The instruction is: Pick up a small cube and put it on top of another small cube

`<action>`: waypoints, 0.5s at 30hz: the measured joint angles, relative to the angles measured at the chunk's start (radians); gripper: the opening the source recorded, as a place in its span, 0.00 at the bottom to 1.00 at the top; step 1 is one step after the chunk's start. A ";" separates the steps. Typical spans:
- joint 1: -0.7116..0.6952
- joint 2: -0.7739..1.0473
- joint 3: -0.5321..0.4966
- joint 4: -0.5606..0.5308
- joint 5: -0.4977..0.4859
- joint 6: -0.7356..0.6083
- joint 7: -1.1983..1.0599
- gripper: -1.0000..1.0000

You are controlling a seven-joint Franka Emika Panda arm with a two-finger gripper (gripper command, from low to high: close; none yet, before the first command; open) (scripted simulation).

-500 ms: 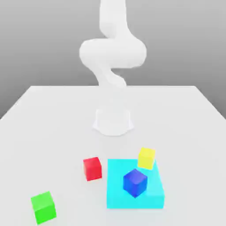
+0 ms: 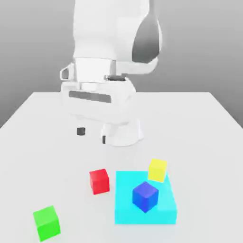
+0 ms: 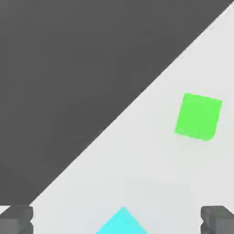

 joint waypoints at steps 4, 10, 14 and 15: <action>-0.055 0.118 0.023 -0.121 -0.004 0.103 0.178 0.50; -0.072 0.325 -0.015 -0.149 -0.120 0.276 0.335 0.50; 0.025 0.469 -0.117 -0.125 -0.152 0.395 0.360 0.50; 0.036 0.496 -0.128 -0.120 -0.151 0.417 0.360 0.00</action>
